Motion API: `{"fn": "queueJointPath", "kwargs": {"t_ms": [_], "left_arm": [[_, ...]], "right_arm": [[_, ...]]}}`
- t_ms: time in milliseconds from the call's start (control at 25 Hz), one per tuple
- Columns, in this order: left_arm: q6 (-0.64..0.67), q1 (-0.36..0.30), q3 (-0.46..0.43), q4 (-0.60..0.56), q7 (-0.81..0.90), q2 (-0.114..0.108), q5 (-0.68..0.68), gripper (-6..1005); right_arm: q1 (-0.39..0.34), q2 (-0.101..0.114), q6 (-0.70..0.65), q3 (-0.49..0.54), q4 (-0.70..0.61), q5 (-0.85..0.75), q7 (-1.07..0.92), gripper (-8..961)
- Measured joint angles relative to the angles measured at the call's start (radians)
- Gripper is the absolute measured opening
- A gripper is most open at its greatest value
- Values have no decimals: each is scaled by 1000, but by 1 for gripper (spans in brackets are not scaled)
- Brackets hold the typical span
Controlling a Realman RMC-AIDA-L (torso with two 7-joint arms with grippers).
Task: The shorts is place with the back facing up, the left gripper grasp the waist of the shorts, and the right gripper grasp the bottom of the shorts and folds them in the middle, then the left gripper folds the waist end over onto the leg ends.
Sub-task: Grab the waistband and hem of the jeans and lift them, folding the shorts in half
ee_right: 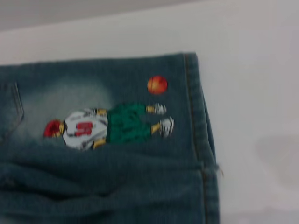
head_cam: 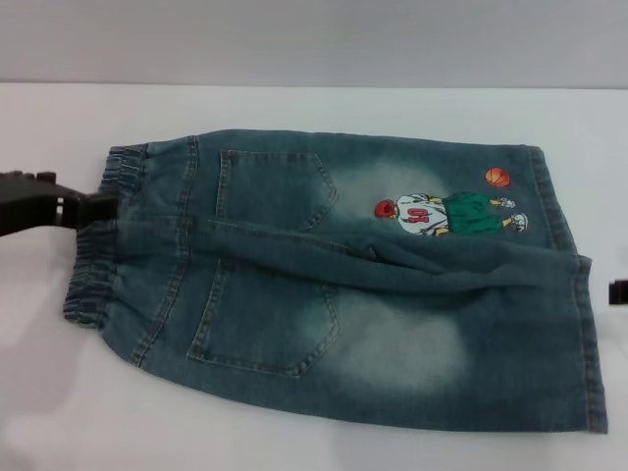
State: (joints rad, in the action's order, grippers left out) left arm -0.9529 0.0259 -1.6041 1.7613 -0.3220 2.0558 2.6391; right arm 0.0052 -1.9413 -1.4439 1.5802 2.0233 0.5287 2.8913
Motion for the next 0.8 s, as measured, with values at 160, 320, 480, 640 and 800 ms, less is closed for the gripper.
{"fn": "queueJointPath", "kwargs": {"t_ms": [160,320,480,640,800], "left_arm": [[-111,6,-12,38,21,1,46,756],[-234,37,-13,50,79,1,134,756],[-309,63,-13,27,108,1,182,755],[-330,99,-11,-32,118,1,181,754],[-364,149,-1,-86,127,3,181,753]], "right_arm": [[-31,-27,-18,-4,-1,-35,-1,694],[-54,-60,-20,-16,-8,-112,-2,694],[-55,-77,-8,-41,-23,-148,-3,694],[-38,-82,24,-57,-65,-151,-3,694],[-26,-82,26,-60,-70,-151,-4,694]]}}
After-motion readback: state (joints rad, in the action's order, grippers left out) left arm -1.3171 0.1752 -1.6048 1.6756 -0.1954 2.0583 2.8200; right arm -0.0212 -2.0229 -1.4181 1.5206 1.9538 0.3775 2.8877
